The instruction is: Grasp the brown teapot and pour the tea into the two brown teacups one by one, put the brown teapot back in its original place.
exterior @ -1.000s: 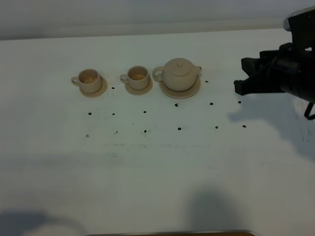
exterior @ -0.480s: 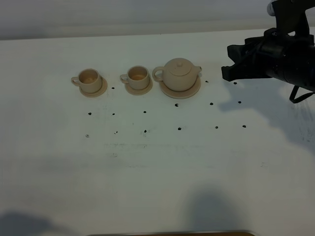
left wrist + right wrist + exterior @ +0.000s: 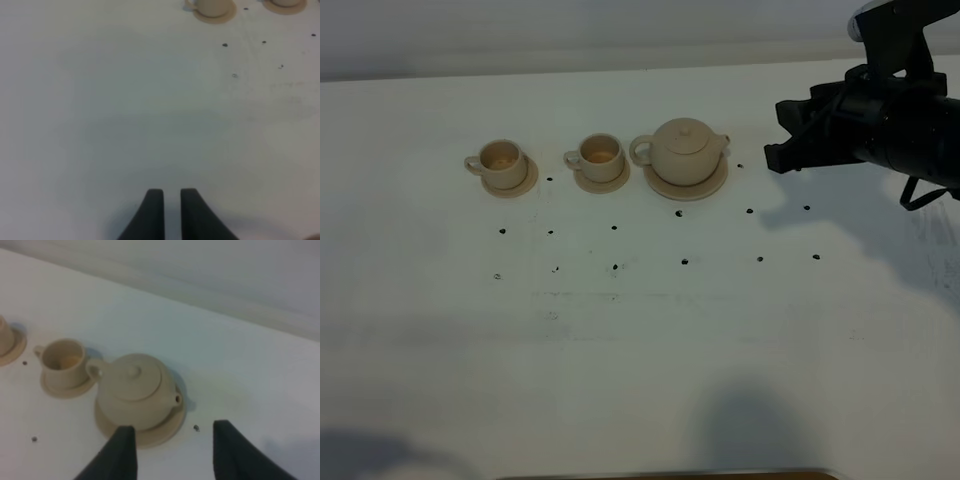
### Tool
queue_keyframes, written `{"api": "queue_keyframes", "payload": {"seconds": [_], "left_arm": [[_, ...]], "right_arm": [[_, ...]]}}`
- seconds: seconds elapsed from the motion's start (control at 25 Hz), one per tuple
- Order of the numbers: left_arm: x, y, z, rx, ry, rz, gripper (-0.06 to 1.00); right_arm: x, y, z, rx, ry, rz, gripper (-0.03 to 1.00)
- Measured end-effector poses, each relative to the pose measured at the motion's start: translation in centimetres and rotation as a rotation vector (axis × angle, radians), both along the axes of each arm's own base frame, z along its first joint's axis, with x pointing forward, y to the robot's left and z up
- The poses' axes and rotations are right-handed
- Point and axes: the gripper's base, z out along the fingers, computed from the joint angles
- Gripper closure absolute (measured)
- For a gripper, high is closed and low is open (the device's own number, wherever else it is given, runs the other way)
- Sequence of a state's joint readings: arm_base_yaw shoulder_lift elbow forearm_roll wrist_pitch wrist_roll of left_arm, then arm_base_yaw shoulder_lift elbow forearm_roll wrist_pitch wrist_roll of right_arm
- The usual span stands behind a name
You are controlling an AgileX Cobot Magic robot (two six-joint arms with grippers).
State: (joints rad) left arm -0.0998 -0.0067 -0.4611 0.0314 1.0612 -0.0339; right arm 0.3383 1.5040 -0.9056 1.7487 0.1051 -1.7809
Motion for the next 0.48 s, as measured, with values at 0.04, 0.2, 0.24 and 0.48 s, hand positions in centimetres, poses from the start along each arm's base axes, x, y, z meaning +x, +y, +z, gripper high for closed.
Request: {"api": "queue_keyframes", "payload": {"seconds": [0.04, 0.2, 0.24, 0.48], "left_arm": [[0.0, 0.0, 0.0, 0.0, 0.0, 0.0, 0.88], [0.0, 0.0, 0.0, 0.0, 0.0, 0.0, 0.88], [0.0, 0.0, 0.0, 0.0, 0.0, 0.0, 0.88], [0.0, 0.0, 0.0, 0.0, 0.0, 0.0, 0.88]], "right_arm": [[0.1, 0.1, 0.2, 0.006, -0.007, 0.006, 0.6], [0.3, 0.5, 1.0, 0.032, -0.027, 0.038, 0.6], [0.4, 0.6, 1.1, 0.037, -0.031, 0.044, 0.6], [1.8, 1.2, 0.8, 0.041, -0.026, 0.048, 0.6]]}}
